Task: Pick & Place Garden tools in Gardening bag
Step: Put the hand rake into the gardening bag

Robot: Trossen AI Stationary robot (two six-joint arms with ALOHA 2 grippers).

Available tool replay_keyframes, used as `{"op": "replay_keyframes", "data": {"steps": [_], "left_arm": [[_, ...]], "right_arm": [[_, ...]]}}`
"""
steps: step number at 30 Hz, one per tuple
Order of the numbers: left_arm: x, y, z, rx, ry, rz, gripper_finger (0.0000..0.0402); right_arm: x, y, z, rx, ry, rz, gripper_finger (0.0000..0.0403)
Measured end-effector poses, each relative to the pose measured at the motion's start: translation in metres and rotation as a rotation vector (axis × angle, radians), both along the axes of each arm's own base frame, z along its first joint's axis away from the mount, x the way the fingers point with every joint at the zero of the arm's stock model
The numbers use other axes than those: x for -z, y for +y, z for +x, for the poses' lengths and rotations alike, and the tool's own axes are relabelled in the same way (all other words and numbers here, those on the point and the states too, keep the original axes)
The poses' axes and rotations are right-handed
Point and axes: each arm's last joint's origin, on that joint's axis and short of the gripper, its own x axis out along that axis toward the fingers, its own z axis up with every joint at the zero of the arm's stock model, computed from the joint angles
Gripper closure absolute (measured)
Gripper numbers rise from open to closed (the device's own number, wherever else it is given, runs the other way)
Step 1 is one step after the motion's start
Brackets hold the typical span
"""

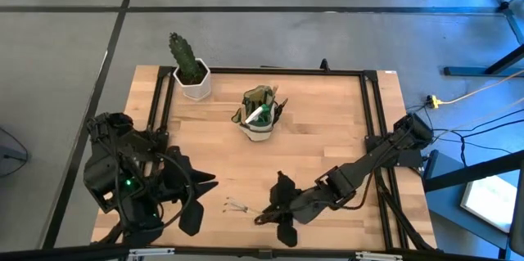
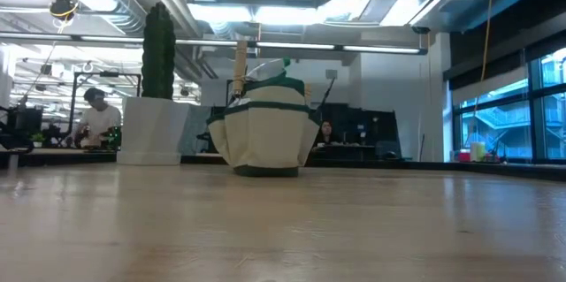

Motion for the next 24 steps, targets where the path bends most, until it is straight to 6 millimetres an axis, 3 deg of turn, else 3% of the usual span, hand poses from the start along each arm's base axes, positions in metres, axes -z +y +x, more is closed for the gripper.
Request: {"op": "replay_keyframes", "data": {"steps": [8, 11, 15, 20, 24], "left_arm": [[0.000, 0.000, 0.000, -0.025, -0.023, -0.009, 0.0325], [-0.001, 0.001, 0.000, -0.054, -0.047, -0.028, 0.0325], [-0.001, 0.000, 0.000, -0.128, -0.120, -0.074, 0.0325], [0.003, 0.000, 0.007, -0.277, -0.282, -0.091, 0.0325], [0.015, 0.015, 0.024, -0.378, -0.298, -0.054, 0.0325]], "right_arm": [[0.028, -0.025, -0.011, 0.139, -0.127, 0.165, 0.0344], [0.042, -0.040, -0.017, 0.342, -0.103, 0.164, 0.0344], [0.055, -0.073, -0.028, 0.741, 0.031, 0.005, 0.0344], [0.040, -0.106, -0.026, 0.946, 0.062, -0.161, 0.0344], [0.005, -0.118, -0.014, 0.981, -0.034, -0.262, 0.0344]]}}
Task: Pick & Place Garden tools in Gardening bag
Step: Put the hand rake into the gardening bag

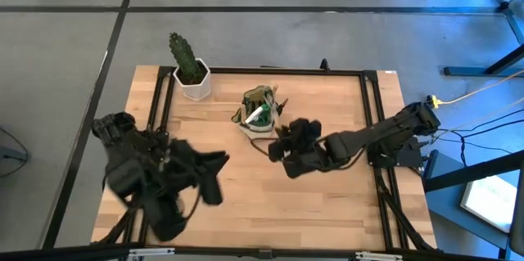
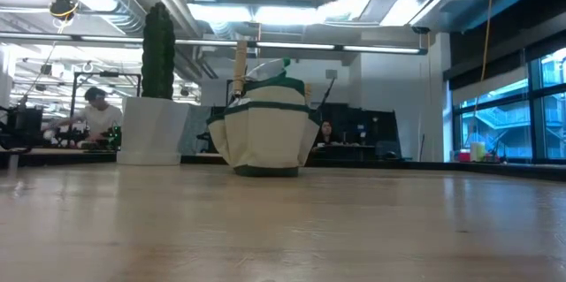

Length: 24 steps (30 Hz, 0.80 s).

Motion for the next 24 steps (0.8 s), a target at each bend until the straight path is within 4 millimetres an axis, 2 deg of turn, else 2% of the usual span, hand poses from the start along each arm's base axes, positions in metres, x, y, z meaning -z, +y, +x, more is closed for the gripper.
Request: {"op": "replay_keyframes", "data": {"steps": [3, 6, 10, 14, 18, 20, 24], "left_arm": [[0.007, 0.022, 0.008, -0.022, 0.100, -0.005, 0.0325], [0.014, 0.044, 0.007, -0.055, 0.167, 0.006, 0.0325], [0.012, 0.079, -0.021, -0.121, 0.121, 0.026, 0.0329], [0.019, 0.109, -0.049, -0.164, 0.033, -0.047, 0.0338], [0.030, 0.126, -0.066, -0.122, -0.111, -0.113, 0.0345], [0.040, 0.130, -0.065, -0.069, -0.151, -0.112, 0.0346], [0.060, 0.138, -0.046, 0.099, -0.294, -0.054, 0.0346]], "right_arm": [[-0.030, -0.001, 0.003, -0.005, -0.020, -0.115, 0.0344], [-0.060, -0.002, 0.000, 0.026, -0.033, -0.213, 0.0344], [-0.080, -0.001, -0.006, 0.078, -0.058, -0.286, 0.0344], [-0.085, 0.000, -0.008, 0.089, -0.059, -0.327, 0.0344], [-0.083, -0.005, -0.003, 0.099, -0.035, -0.348, 0.0344], [-0.083, -0.008, -0.002, 0.106, -0.027, -0.351, 0.0344], [-0.083, -0.013, 0.000, 0.121, -0.023, -0.350, 0.0344]]}}
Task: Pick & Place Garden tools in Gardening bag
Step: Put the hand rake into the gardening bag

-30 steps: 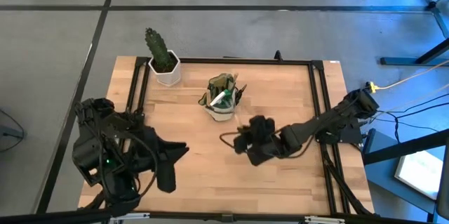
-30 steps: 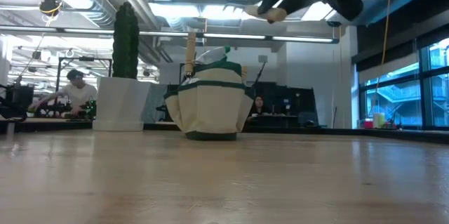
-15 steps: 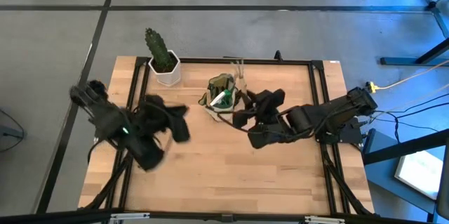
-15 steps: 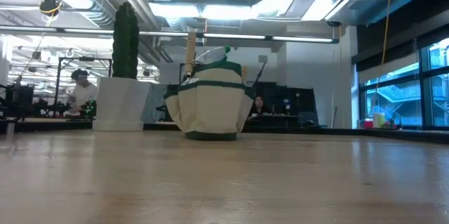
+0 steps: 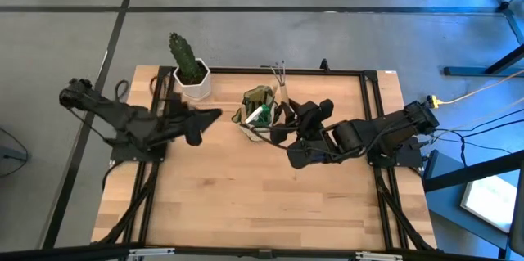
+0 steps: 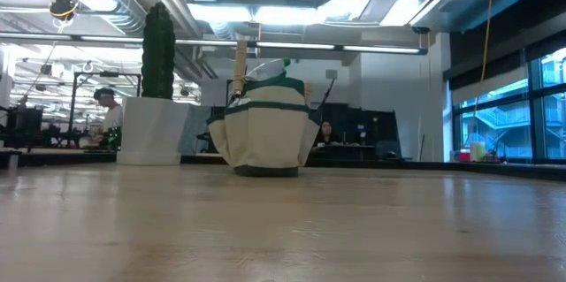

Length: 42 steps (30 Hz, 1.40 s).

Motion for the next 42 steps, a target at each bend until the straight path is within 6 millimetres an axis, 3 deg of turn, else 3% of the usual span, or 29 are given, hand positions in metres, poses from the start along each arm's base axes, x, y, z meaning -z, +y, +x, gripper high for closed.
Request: {"op": "replay_keyframes", "data": {"steps": [4, 7, 13, 19, 30, 42], "left_arm": [[0.022, 0.022, 0.023, 0.120, -0.244, 0.065, 0.0346], [0.038, 0.041, 0.033, 0.103, -0.272, 0.104, 0.0346], [0.048, 0.075, 0.057, 0.183, -0.217, 0.162, 0.0332], [0.042, 0.101, 0.085, 0.266, -0.270, 0.223, 0.0295], [0.031, 0.112, 0.119, 0.317, -0.275, 0.220, 0.0272], [0.032, 0.113, 0.123, 0.302, -0.279, 0.200, 0.0272]], "right_arm": [[0.001, -0.004, 0.002, -0.013, 0.025, 0.014, 0.0344], [0.001, -0.005, 0.003, -0.021, 0.033, 0.023, 0.0344], [0.007, -0.003, 0.008, -0.043, 0.105, -0.014, 0.0344], [0.019, -0.003, 0.018, -0.071, 0.214, -0.061, 0.0344], [0.023, -0.007, 0.023, -0.066, 0.262, -0.091, 0.0344], [0.023, -0.008, 0.023, -0.066, 0.268, -0.089, 0.0344]]}}
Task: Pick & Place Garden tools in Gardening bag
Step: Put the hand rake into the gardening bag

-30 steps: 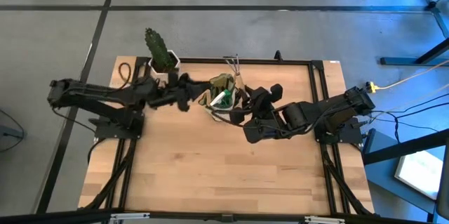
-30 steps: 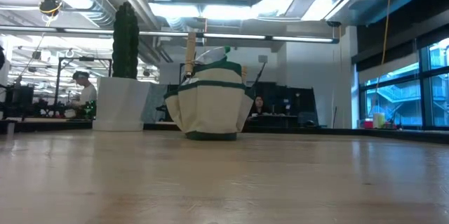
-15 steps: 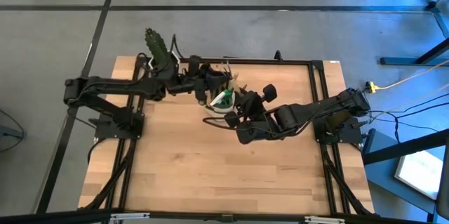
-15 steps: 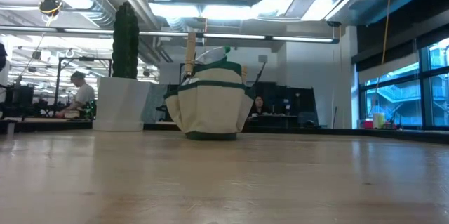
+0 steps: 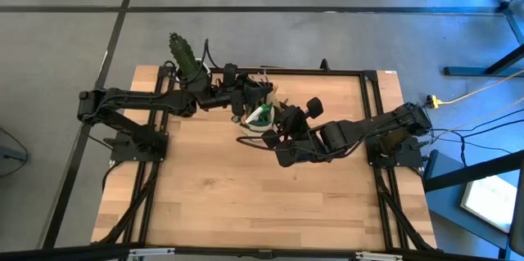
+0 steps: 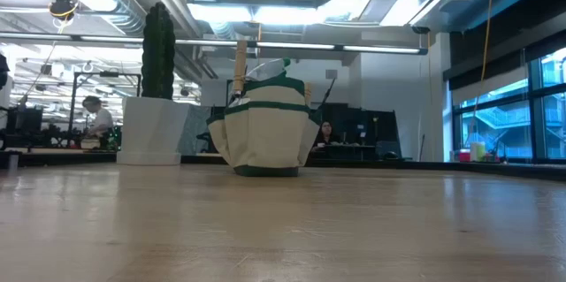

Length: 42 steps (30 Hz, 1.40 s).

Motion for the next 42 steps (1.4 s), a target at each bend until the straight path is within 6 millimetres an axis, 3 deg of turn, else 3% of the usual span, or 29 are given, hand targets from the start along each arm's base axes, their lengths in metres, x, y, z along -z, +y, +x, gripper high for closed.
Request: {"op": "replay_keyframes", "data": {"steps": [6, 20, 25, 34, 42], "left_arm": [[0.000, 0.000, 0.000, -0.010, -0.002, -0.019, 0.0282], [0.002, 0.001, 0.000, -0.019, 0.009, -0.032, 0.0378], [0.002, 0.001, 0.001, -0.024, 0.012, -0.029, 0.0388], [0.000, -0.002, 0.000, 0.069, 0.008, -0.031, 0.0390], [-0.008, 0.006, -0.018, 0.010, 0.073, 0.032, 0.0390]], "right_arm": [[0.000, 0.000, 0.000, 0.001, 0.000, 0.000, 0.0344], [0.001, 0.000, -0.001, -0.002, 0.019, -0.002, 0.0344], [0.001, 0.000, -0.002, -0.005, 0.017, 0.005, 0.0342], [0.006, 0.003, 0.000, -0.122, 0.088, 0.124, 0.0209], [0.006, 0.014, 0.003, -0.325, 0.129, 0.377, 0.0176]]}}
